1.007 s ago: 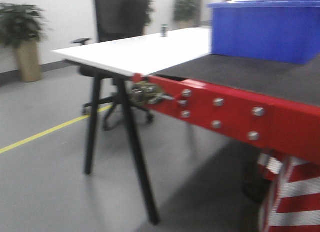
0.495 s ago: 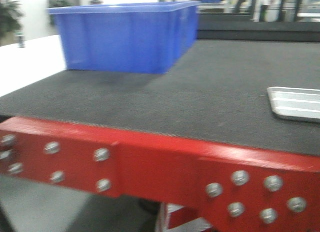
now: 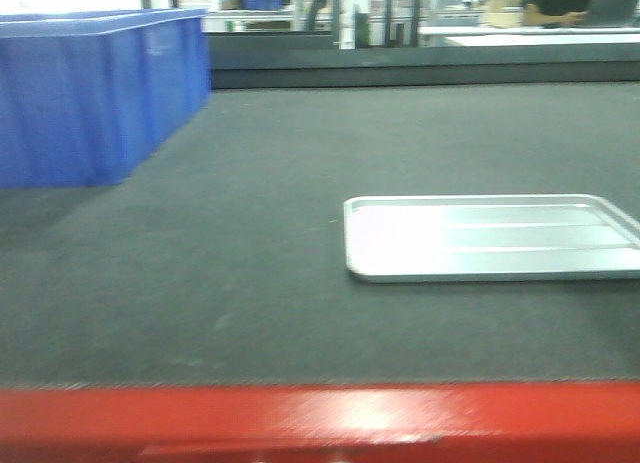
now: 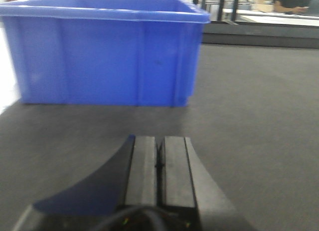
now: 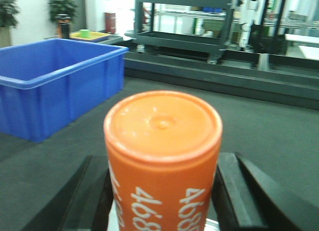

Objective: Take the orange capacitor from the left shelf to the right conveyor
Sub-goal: 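Turn and drive the base up to the dark conveyor table, then lower the held cylinder with the right gripper onto the silver tray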

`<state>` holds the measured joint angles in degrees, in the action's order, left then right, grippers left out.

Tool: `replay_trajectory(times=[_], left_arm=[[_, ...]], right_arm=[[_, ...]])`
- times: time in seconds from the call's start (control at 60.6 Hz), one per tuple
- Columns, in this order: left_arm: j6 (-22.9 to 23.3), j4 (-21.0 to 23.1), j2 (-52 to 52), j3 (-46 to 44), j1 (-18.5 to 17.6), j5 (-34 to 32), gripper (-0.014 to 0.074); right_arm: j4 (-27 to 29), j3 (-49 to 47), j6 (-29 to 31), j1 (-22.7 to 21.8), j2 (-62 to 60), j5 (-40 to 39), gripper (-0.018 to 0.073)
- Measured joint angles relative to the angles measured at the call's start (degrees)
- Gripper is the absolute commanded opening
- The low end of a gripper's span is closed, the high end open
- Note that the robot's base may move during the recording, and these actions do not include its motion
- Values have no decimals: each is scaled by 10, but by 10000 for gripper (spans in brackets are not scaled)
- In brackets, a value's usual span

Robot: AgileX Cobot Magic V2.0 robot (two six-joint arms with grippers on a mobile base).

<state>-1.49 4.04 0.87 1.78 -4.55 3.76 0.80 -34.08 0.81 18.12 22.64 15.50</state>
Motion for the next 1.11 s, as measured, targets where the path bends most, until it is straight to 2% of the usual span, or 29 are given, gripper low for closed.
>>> replay_trajectory(times=[1.106], left_arm=[[0,0,0,0,0,0,-127]], right_arm=[[0,0,0,0,11,-6,132]])
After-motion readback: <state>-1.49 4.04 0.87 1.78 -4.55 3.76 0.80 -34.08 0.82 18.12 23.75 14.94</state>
